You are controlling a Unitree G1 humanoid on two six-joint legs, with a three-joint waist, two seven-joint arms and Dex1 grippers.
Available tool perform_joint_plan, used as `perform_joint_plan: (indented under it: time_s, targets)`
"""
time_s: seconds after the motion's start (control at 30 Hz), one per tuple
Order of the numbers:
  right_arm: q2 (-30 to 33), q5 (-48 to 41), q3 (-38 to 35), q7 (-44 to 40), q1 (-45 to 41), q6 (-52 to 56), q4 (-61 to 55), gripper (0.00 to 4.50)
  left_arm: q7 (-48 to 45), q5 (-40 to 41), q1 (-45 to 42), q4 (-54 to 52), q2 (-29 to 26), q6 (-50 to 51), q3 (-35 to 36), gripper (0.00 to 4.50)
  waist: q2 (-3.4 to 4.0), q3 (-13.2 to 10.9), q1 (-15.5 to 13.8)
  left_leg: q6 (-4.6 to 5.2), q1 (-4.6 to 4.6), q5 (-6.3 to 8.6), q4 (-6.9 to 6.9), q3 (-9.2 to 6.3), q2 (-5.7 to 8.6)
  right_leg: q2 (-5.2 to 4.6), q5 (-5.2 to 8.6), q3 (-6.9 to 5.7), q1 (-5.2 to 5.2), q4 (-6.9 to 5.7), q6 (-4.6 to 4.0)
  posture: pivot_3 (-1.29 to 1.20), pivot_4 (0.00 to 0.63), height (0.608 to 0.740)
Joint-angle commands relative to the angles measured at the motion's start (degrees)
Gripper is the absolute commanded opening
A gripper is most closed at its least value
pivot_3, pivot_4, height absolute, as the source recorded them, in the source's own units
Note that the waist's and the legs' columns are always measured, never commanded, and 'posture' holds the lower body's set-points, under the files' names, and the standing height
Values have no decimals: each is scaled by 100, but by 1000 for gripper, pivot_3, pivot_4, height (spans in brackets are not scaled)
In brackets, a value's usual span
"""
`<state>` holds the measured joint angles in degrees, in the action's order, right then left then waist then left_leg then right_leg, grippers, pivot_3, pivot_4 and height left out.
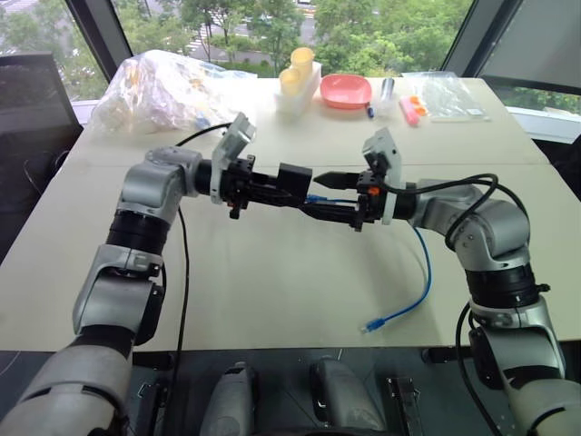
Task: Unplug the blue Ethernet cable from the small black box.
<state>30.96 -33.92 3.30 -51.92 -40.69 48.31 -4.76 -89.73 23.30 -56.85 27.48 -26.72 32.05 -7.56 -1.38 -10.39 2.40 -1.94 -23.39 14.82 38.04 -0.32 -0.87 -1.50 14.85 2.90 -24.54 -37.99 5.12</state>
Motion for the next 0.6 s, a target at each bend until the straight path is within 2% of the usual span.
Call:
perform_joint_plan:
  time_s: [0.03,0.6]
  targets:
    - [39,32,-116,5,-120,-117,-12,4486,-58,121,-29,-218,-51,-21,108,525,0,0,-1,0,0,0,0,0,0,0,0,0,0,0,0,0,150,735]
    - [122,86,-184,-10,-88,-260,108,4486,-96,94,-34,-173,-81,-51,86,525,0,0,0,0,0,0,0,0,0,0,0,0,0,0,0,0,150,735]
